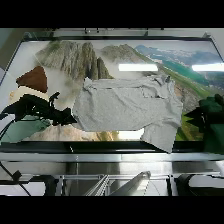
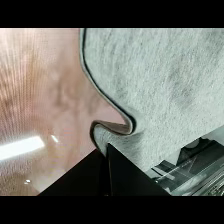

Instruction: Fold the shirts.

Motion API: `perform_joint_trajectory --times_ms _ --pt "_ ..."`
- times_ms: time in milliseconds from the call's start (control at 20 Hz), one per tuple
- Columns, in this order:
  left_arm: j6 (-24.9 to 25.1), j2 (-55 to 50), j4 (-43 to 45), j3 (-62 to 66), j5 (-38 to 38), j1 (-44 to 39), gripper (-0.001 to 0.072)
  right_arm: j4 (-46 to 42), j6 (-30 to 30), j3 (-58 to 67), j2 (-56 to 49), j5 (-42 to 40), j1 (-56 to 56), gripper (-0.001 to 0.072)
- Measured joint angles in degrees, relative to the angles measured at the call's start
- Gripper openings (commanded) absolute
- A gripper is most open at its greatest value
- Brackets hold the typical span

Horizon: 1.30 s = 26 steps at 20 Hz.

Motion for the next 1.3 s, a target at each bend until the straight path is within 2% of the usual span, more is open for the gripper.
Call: perform_joint_trajectory --times_ms 200,700,750,800,900,1100,1200,1300 --pt "0.68 -0.02 0.0 0.04 0.68 0.0 0.0023 -2.75 0.17 -5.18 0.0 -2.25 -2.38 0.0503" --pt "1.33 -0.02 -0.17 0.04 0.98 0.0 0.0022 8.35 -5.4 -11.23 -0.39 -9.18 5.2 0.0498" --pt "1.4 -0.02 -0.17 0.04 0.98 0.0 0.0022 9.07 -5.44 -11.3 -0.52 -9.81 6.36 0.0368" --pt "1.42 -0.02 -0.17 0.04 0.98 0.0 0.0022 9.44 -5.68 -11.32 -0.68 -10.93 7.43 0.0087" --pt "1.68 -0.02 -0.17 0.07 0.98 0.0 0.0021 10.14 -6.4 -11.41 -0.87 -12.02 8.92 0.0013" --pt "3.26 1.68 -2.67 1.4 3.72 0.48 0.0019 17.35 -8.9 -11.23 3.04 -2.73 9.92 0.0012" --pt "5.6 5.57 -8.13 3.28 7.28 1.75 0.0019 23.82 -10.62 -10.75 8.7 2.86 9.25 0.0012" --pt "7.63 12.81 -15.43 7.06 11.87 3.72 0.002 33.92 -12.46 -9.27 17.0 7.17 7.28 0.0012"
